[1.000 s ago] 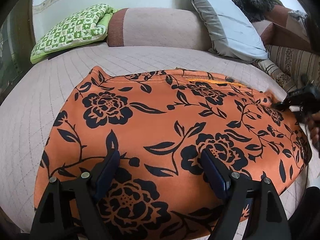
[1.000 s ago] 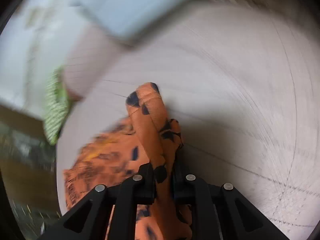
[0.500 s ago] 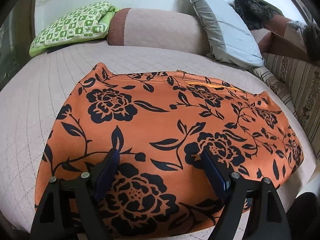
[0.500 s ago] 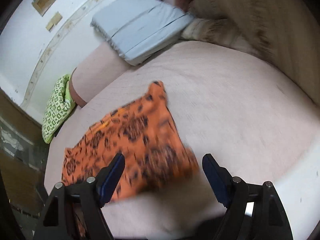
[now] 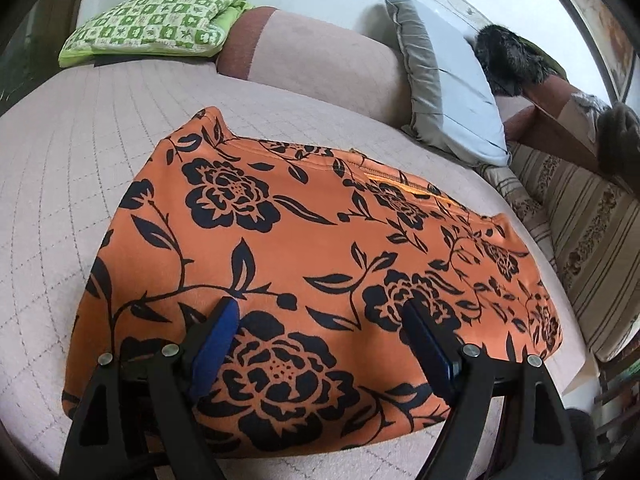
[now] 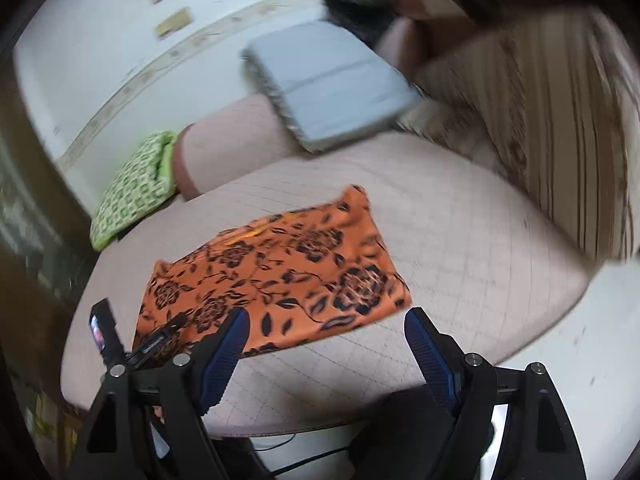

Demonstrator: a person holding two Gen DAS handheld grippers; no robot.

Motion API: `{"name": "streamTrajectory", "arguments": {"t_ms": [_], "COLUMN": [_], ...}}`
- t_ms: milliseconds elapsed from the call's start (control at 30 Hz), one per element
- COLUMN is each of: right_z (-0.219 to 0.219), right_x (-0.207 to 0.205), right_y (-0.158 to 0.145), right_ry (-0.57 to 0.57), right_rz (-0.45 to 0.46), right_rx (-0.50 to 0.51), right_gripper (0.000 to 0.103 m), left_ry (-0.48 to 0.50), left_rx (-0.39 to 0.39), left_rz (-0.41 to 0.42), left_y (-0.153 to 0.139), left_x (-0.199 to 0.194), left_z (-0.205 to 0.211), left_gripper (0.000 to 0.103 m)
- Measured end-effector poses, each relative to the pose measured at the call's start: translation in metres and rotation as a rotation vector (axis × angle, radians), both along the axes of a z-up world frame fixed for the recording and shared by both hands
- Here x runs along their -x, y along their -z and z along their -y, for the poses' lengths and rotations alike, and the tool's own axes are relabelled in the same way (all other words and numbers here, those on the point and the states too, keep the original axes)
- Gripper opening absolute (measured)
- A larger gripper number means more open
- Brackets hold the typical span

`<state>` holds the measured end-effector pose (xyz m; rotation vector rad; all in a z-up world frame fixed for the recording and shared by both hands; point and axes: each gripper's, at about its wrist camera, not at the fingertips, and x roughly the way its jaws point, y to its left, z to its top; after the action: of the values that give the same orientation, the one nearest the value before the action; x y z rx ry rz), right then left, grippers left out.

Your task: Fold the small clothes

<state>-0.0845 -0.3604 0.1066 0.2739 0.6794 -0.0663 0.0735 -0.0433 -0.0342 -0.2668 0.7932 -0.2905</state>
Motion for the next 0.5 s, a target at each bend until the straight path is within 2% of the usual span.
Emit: {"name": "streamTrajectory", "arguments": {"t_ms": [100, 300, 500], "right_z": [-0.013, -0.027, -0.024], "right_x": [0.004, 0.009, 0.009], "right_y": [-0.006, -0.001, 0.005], "right_ry": [-0.039, -0.072, -0.059], "right_rz": [0.009, -0.008, -0.023], "right_rx": [0.029, 0.065, 0.057], "right_gripper": [0.082, 0.082, 0.082], "left_ry": [0.011, 0.001, -0.016], "left_rx": [-0.016, 0.023, 0.071], "left_rz": [0.002, -0.012, -0.019], "left_y": [-0.001, -0.001, -0.002], "left_x": [0.003, 0.004, 0.004], "left_z": [0.000, -0.006, -0.011], "left_gripper": [0.084, 0.084, 0.084]}}
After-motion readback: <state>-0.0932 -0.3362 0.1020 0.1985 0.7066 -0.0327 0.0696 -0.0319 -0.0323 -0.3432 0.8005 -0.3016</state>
